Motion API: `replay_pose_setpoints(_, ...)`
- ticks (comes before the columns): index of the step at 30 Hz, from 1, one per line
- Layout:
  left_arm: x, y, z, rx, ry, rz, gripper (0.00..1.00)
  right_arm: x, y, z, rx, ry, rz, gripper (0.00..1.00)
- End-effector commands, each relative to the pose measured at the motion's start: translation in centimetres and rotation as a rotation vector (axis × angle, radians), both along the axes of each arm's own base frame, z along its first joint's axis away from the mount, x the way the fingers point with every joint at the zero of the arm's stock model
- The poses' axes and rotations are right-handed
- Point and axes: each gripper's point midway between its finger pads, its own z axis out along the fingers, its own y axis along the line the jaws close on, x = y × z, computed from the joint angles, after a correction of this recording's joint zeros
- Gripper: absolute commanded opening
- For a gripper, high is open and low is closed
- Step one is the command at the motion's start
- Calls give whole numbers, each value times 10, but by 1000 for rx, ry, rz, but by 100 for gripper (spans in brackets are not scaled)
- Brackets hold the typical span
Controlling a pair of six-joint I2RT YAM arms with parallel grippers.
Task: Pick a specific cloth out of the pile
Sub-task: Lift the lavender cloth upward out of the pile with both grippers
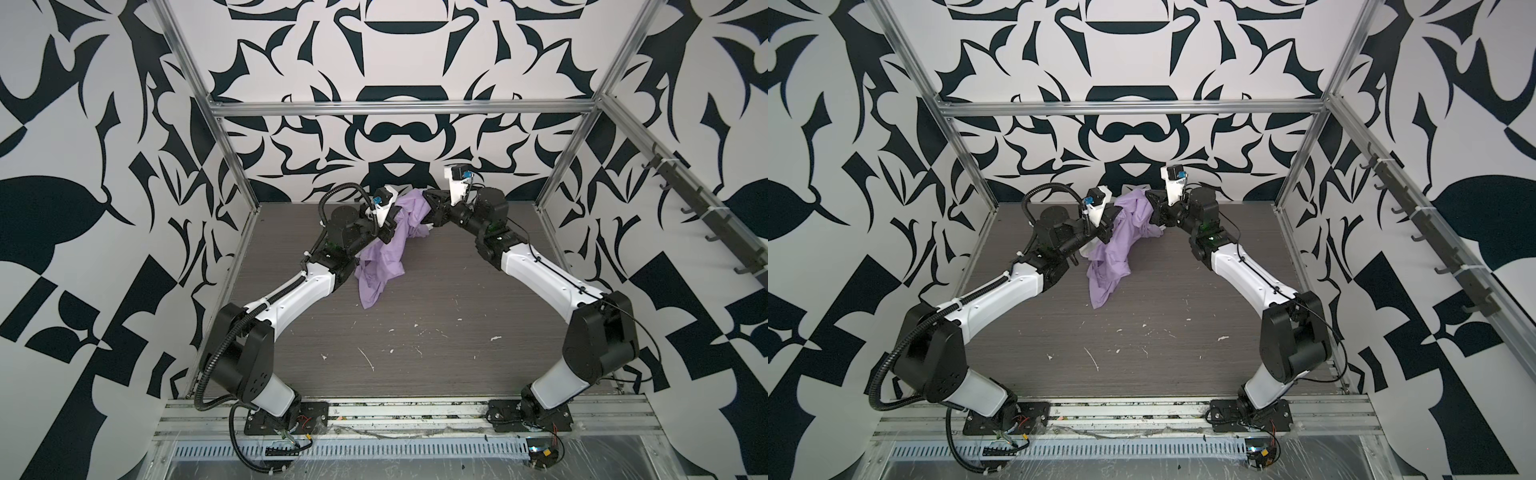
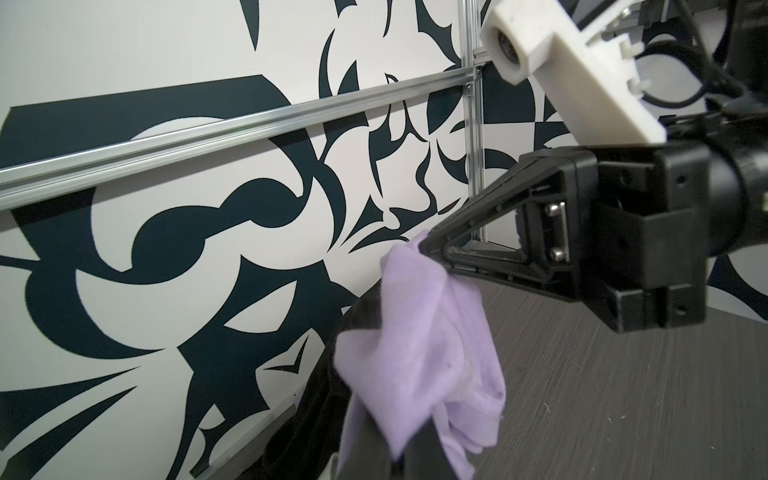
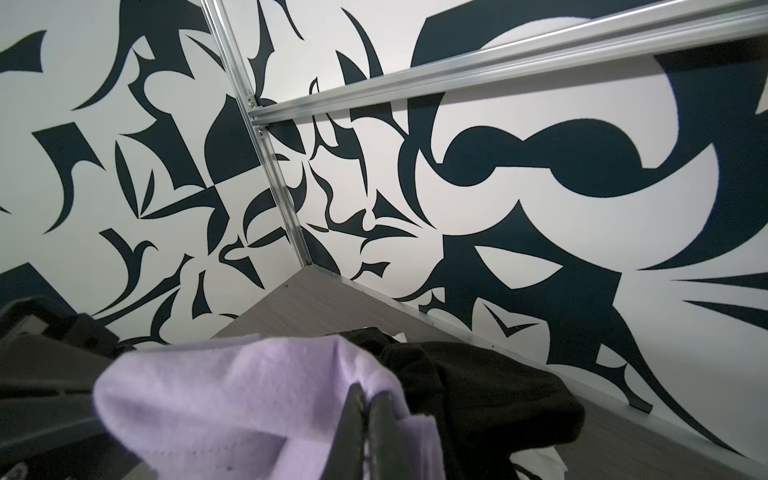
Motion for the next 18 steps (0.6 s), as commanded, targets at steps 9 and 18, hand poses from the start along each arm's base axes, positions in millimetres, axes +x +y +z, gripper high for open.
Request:
replay_pose_setpoints(9, -2, -3, 42, -45, -102, -2, 0, -31, 0, 76, -13, -439, 43, 0)
replay_pose_setpoints(18, -6, -3, 65, -52, -147, -6, 0, -33, 1, 98, -6, -504, 43, 0)
